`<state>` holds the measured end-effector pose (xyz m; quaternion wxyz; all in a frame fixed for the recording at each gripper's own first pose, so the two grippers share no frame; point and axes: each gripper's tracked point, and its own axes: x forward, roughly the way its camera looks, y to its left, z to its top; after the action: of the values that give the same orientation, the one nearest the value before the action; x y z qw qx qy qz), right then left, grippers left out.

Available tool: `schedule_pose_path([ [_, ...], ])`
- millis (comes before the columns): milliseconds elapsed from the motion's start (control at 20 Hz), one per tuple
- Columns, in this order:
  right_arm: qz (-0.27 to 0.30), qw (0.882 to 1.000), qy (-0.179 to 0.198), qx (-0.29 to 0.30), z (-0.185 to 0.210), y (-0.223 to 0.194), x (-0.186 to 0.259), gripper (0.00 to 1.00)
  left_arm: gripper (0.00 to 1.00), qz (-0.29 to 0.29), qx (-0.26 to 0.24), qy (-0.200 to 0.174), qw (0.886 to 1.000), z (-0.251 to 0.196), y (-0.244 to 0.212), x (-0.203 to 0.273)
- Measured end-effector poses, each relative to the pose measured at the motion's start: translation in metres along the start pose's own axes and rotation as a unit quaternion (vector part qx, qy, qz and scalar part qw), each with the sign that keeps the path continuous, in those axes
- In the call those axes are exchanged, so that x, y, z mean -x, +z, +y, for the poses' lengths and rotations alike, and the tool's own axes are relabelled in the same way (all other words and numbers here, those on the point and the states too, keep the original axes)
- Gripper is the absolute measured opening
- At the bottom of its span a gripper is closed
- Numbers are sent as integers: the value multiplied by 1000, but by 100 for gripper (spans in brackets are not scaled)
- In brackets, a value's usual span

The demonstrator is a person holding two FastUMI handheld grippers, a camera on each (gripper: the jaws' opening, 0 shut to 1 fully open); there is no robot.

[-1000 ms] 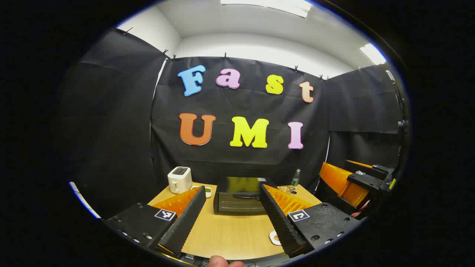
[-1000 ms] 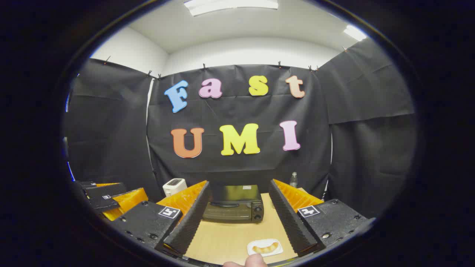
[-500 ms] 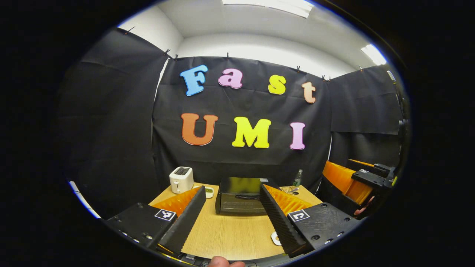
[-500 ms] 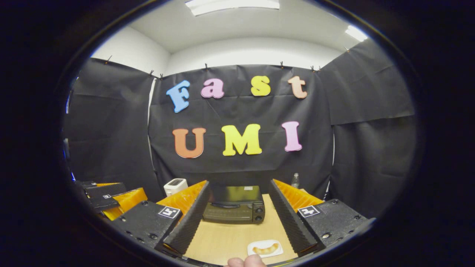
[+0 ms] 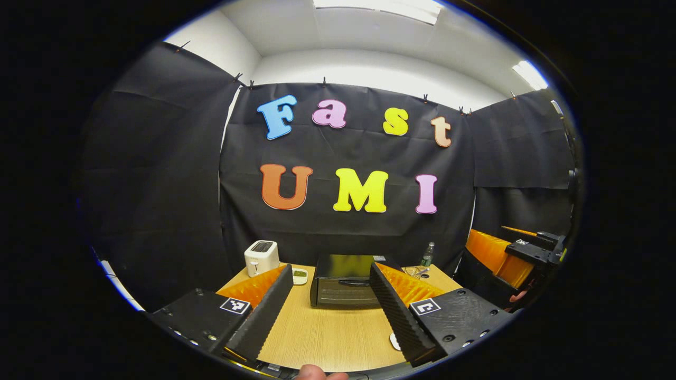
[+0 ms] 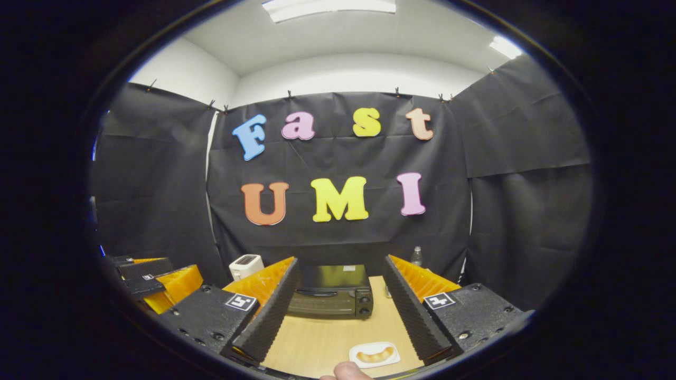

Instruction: Open the electric oven with the left hand, put the food in, and close the electric oven.

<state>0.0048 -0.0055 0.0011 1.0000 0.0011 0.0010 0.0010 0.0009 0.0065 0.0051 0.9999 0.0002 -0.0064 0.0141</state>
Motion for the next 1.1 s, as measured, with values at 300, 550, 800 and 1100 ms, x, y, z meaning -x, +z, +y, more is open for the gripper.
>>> schedule_pose_path([
  [300,0,1000,-3,2,-7,2,0,98,94,3,-6,2,1000,-2,-1,-1],
  [550,5,1000,-7,3,-13,0,-2,98,94,4,-6,-4,1000,-11,-4,-3],
  [800,11,1000,-18,0,-23,-8,-2,98,94,4,-8,-11,1000,-17,-4,-8],
  [1100,13,1000,-28,-4,-37,-11,-7,98,94,8,-5,-11,1000,-22,-10,-13],
])
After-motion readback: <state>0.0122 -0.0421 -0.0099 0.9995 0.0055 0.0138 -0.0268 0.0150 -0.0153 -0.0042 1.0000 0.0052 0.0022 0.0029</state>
